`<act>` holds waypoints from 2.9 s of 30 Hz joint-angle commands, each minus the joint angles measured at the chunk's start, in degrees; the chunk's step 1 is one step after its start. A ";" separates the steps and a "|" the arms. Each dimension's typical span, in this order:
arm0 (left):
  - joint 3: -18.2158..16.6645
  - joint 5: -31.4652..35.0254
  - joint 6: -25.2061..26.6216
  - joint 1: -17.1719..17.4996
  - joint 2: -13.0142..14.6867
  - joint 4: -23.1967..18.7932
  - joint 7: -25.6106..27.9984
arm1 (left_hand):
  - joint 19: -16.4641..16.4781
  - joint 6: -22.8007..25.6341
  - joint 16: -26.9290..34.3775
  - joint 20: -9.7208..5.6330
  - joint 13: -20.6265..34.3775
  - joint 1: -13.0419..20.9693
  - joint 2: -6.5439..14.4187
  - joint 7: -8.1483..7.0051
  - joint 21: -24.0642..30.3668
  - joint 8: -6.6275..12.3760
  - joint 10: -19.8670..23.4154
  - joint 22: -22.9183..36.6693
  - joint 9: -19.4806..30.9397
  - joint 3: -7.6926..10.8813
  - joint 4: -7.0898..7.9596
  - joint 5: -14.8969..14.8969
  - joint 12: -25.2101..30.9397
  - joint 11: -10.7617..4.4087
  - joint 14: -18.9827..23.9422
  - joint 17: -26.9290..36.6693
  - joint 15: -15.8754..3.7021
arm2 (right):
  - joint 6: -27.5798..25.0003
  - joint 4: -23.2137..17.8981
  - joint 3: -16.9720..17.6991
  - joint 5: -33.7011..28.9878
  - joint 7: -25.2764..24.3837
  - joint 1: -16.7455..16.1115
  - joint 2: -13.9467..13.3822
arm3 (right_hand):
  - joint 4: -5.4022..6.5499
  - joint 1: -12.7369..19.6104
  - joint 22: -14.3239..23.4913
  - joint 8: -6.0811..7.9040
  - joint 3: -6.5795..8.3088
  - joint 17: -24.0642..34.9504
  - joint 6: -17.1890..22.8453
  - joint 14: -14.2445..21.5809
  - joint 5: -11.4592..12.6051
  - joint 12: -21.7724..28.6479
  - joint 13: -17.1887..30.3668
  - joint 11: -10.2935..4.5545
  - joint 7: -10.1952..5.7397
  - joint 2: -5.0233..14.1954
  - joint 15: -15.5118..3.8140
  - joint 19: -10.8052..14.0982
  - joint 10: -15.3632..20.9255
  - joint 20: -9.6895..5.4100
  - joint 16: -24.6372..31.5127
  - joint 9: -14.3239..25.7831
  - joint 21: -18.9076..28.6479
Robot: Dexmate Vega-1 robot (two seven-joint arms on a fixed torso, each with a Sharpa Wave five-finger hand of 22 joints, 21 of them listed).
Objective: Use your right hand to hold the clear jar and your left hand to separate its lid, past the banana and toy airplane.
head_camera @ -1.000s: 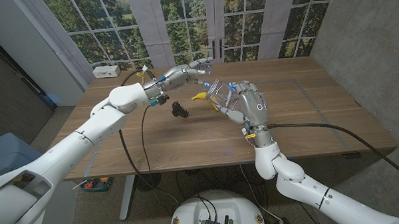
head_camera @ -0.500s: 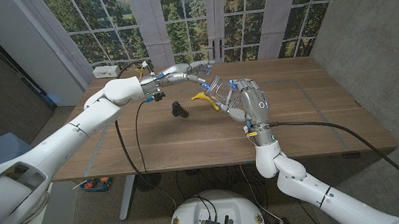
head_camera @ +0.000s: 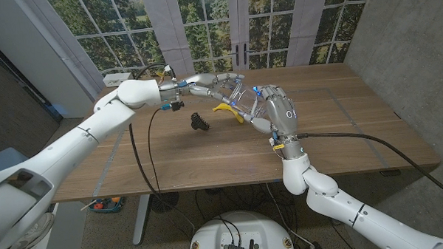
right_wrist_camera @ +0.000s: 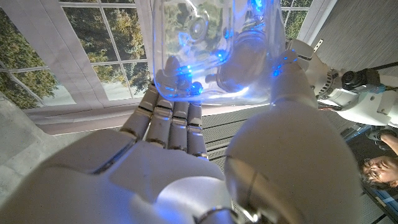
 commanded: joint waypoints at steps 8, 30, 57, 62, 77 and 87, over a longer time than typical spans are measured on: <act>0.63 0.12 -0.56 -0.79 -2.05 0.80 0.85 | 20.78 11.67 7.80 -11.88 1.87 10.48 4.24 0.12 10.07 3.89 14.33 2.16 1.13 -11.13 2.60 -1.84 6.44 -0.67 23.72 2.92 -9.78 | 0.49 1.89 -0.41 0.02 0.11 1.40 0.48 | 4.33 1.60 -0.01 2.07 17.47 0.74 24.31 6.45 0.00 0.17 12.58 -19.50 -15.31 3.95 -15.67 -0.19 19.54 -0.30 -0.13 0.97 0.59; -1.53 -2.82 15.68 4.68 -1.01 -7.56 11.70 | 39.95 33.54 7.37 -13.93 0.86 0.23 4.17 19.42 20.36 14.65 49.25 0.83 5.70 -11.80 2.63 -1.66 14.30 2.06 53.28 -0.13 -11.03 | 0.78 4.28 -1.91 -2.20 -2.92 3.02 0.50 | 4.30 1.32 -0.07 2.08 18.06 1.61 24.37 6.41 -0.20 -0.13 12.91 -19.65 -15.34 3.96 -15.70 -0.55 19.58 -0.23 -0.73 0.83 1.04; 2.39 -10.74 39.77 -2.78 1.84 -12.27 5.85 | 42.58 60.47 8.20 -8.84 -0.79 -31.97 18.06 24.29 21.59 17.38 72.99 2.35 7.01 -8.76 20.36 2.30 10.68 7.66 68.50 -0.07 -6.42 | 12.13 9.89 7.85 -11.63 -5.51 -0.24 7.93 | 4.18 1.20 -0.08 1.95 18.63 2.75 24.32 6.31 -0.50 -0.66 13.10 -19.74 -15.42 3.79 -15.77 -0.92 19.49 -0.31 -1.39 0.55 1.67; 2.43 -9.56 37.48 -2.57 1.98 -11.90 6.71 | 41.03 59.49 9.63 -10.35 -0.63 -29.09 17.74 24.04 23.36 16.41 72.60 4.51 8.44 0.35 18.81 1.89 8.93 6.37 67.45 0.42 -8.11 | 13.64 10.40 10.67 -13.33 -5.51 -1.15 10.18 | 4.22 1.15 -0.08 1.94 18.73 2.90 24.22 6.21 -0.54 -0.76 13.06 -19.72 -15.47 3.81 -15.73 -0.98 19.57 -0.34 -1.57 0.60 1.79; -2.34 -17.21 7.41 2.78 -5.73 4.14 -0.26 | 7.61 6.27 -1.55 6.58 -0.36 -36.94 3.79 11.73 0.63 -2.56 12.85 0.17 -0.47 0.78 1.31 -1.49 -2.28 5.02 10.26 -0.09 2.82 | 12.95 11.22 11.39 -12.96 -5.51 -1.02 11.19 | 4.22 1.08 -0.06 1.94 18.93 3.34 24.16 6.16 -0.65 -0.92 13.20 -19.71 -15.50 3.81 -15.76 -1.07 19.55 -0.30 -1.84 0.61 2.09; -2.83 -16.11 -7.47 0.92 -8.81 12.05 -6.07 | -1.29 1.27 -1.20 8.66 -0.22 -29.70 -0.31 0.37 -2.04 -0.44 2.92 0.14 -0.49 0.68 0.11 -1.68 -1.50 1.69 -0.15 -0.01 1.59 | 11.59 11.51 10.63 -12.07 -5.51 -0.32 11.06 | 4.22 0.99 -0.06 1.93 19.02 3.78 24.20 6.23 -0.75 -1.12 13.11 -19.77 -15.54 3.75 -15.76 -1.20 19.73 -0.29 -1.96 0.55 2.32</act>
